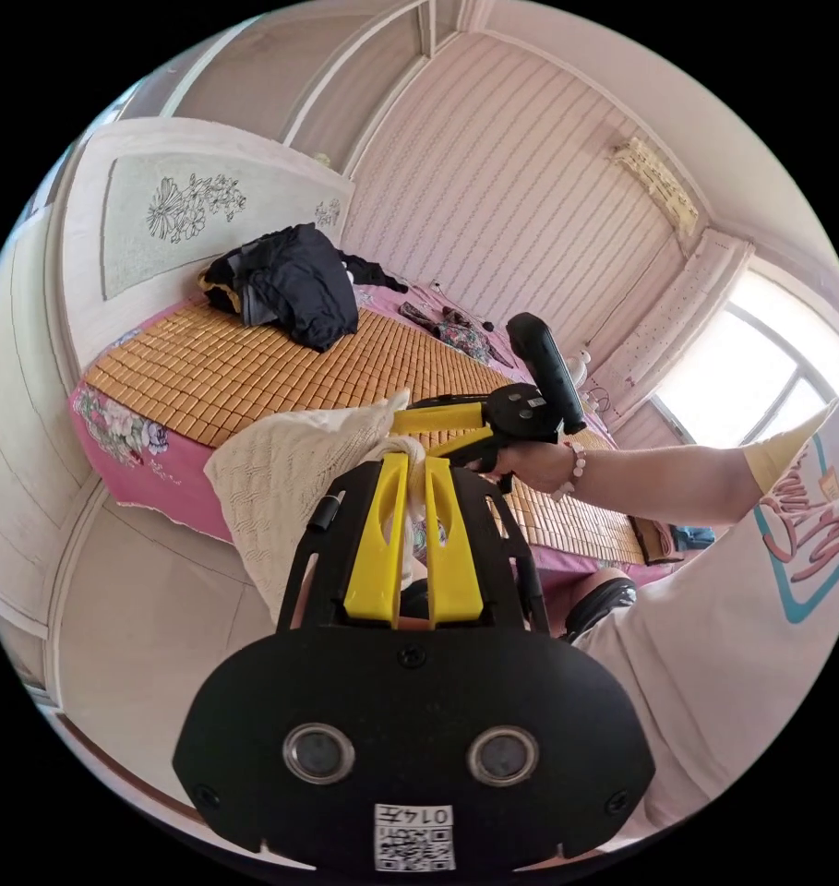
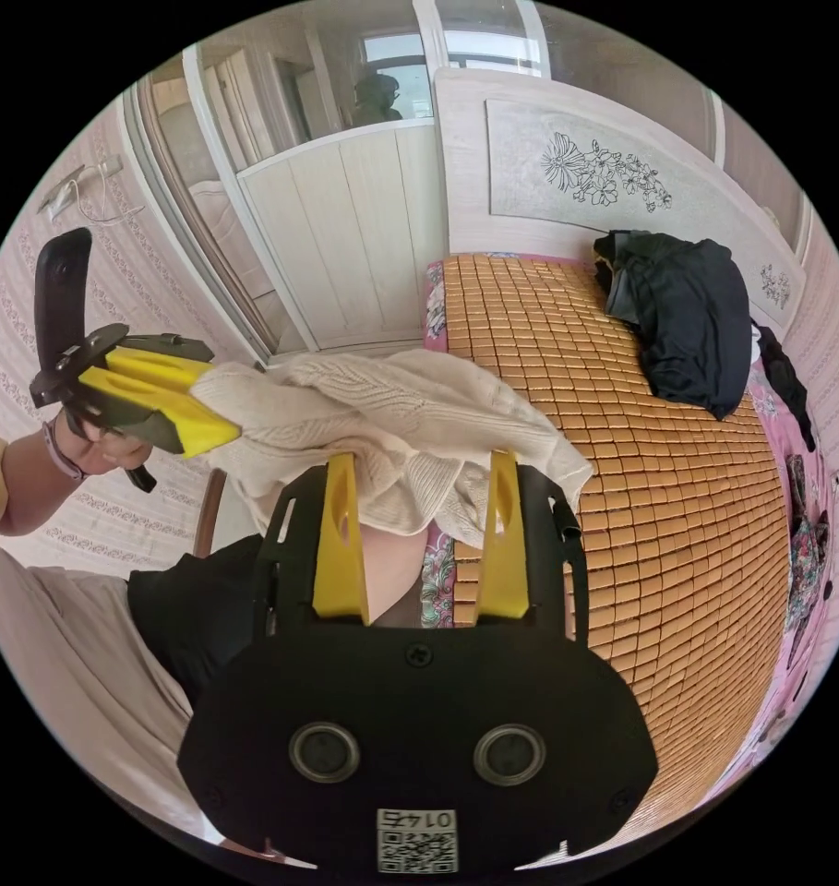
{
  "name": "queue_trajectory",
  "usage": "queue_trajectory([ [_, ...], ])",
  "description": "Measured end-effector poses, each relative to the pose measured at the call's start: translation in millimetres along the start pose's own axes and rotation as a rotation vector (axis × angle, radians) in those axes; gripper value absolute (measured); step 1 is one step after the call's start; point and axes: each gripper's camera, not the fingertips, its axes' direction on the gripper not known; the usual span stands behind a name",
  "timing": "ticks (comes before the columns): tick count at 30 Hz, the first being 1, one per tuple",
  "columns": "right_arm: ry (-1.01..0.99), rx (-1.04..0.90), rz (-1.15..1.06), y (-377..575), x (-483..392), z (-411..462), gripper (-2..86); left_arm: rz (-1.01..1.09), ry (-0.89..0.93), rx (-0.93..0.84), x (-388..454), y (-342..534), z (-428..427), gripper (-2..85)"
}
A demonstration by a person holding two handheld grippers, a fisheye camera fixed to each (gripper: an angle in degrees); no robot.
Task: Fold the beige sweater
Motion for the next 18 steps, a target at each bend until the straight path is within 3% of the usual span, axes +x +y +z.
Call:
queue_trajectory([
  [3,-0.061,-0.009,-0.031,12.2,-4.0,-10.7,10.3,0.068,-0.018,-0.005,25.7,-0.8,-8.3,0.9],
  [5,-0.226,-0.010,-0.057,26.6,-5.3,-16.2,9.1,0.108,-0.029,-0.002,41.1,2.3,-9.7,1.0],
  [10,-0.243,0.066,-0.033,62.6,-2.3,-44.4,4.7,0.120,-0.016,0.074,68.5,-1.0,-18.1,0.9],
  [14,-0.371,0.322,0.078,90.2,17.3,-106.1,1.9,0.182,0.059,0.237,88.0,-39.3,-29.7,0.8],
  [18,-0.363,0.575,0.124,129.4,23.3,-178.3,1.6,0.406,0.148,0.328,145.7,-106.1,-24.7,0.6],
])
